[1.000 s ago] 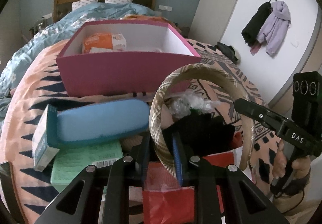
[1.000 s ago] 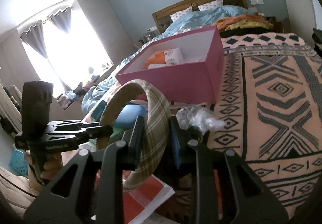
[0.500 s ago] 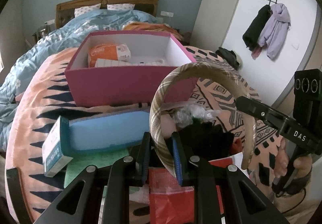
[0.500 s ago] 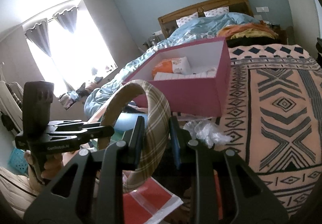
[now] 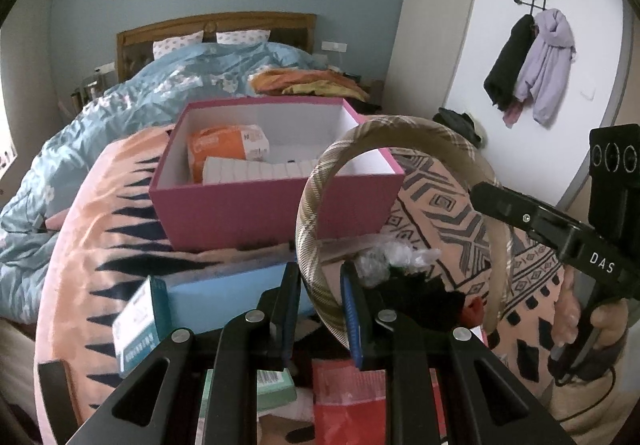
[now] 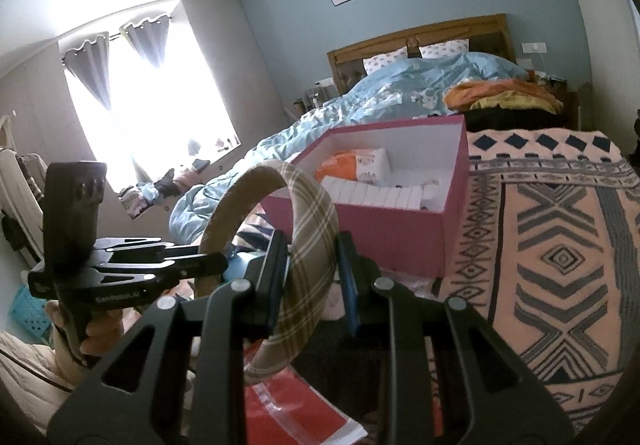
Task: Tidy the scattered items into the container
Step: 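Lift the plaid headband with the right gripper over the pink box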
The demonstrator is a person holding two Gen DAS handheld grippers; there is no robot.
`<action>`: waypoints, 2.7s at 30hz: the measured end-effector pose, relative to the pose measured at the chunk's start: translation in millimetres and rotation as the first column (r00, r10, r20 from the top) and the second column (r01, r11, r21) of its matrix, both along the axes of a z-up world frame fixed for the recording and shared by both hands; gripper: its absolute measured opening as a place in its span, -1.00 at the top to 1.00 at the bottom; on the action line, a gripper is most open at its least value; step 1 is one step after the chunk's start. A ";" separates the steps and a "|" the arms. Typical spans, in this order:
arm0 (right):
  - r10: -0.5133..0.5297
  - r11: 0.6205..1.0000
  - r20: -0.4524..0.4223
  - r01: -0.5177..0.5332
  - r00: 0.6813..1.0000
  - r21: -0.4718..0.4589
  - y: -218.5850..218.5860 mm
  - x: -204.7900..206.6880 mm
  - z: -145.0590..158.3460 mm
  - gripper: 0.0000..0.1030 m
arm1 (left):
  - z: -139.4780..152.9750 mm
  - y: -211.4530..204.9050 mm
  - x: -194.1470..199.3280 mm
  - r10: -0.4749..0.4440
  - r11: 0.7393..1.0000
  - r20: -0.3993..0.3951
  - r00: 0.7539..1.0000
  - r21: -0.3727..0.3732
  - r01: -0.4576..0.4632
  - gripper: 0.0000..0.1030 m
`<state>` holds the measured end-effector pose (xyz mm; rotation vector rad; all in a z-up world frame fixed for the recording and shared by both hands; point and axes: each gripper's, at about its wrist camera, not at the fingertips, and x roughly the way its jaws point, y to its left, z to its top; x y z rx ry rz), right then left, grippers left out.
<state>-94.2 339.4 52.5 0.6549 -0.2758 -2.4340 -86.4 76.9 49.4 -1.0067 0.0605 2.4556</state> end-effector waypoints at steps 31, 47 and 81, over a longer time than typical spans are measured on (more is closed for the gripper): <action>-0.008 0.999 -0.038 0.009 0.999 0.034 -2.8 -73.0 42.1 0.47 | 52.4 18.4 -58.8 0.030 0.994 -0.151 0.988 -0.100 -0.045 0.61; -0.054 0.999 0.039 0.054 0.998 0.001 10.4 -134.9 39.4 0.47 | 57.4 47.8 -110.2 0.056 0.984 -0.161 0.985 -0.157 -0.082 0.61; -0.143 0.988 0.193 0.131 0.971 0.078 13.9 -216.6 -3.7 0.47 | 9.9 81.9 -198.1 0.112 0.970 -0.009 0.994 -0.218 -0.111 0.61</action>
